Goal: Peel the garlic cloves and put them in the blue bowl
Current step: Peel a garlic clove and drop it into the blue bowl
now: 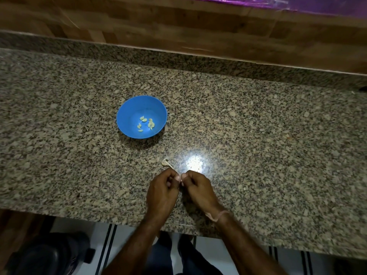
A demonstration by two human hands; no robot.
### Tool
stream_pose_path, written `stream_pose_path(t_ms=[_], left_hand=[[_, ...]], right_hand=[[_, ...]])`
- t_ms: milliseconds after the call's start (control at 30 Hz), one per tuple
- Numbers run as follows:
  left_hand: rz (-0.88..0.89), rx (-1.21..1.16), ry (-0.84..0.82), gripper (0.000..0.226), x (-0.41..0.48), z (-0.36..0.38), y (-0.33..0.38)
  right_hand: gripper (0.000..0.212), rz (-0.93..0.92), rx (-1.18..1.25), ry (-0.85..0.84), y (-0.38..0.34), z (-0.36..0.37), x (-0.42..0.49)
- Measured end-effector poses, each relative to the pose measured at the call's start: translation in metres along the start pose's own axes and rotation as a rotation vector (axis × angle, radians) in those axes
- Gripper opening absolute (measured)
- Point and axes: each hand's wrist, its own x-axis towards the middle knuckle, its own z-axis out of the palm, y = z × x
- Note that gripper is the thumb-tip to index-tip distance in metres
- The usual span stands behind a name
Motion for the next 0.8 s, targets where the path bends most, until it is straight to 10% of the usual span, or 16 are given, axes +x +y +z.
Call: stream_pose_path(t_ms=[200,400,567,733,800], left_hand=[[-0.212,-0.307,-0.199,0.035,0.011,-0.002,0.008],[0.164,0.196,-0.08,0.024,0.005,-0.001,0.012],[-0.321,-0.177,-0.323,0.036,0.018,-0.002,0.023],[0.038,0.144,-0.011,0.026,0.011,0.006,0.015],[-0.087,-0.147,-0.121,0.03,0.01,0.011,0.013]], right_hand=[[0.03,-0.324,-0.423,0.108,-0.006,-0.002,0.007],[0.041,0.247,0.216,-0.061,-0.021,-0.005,0.005],[0.031,-0.248,-0.427,0.13,-0.006,-0.005,0.008],[0.043,0.328,0.37,-0.1,-0.017,-0.013,0.017],[0.042,0.188,0.212,-0.044,-0.015,-0.008,0.016]])
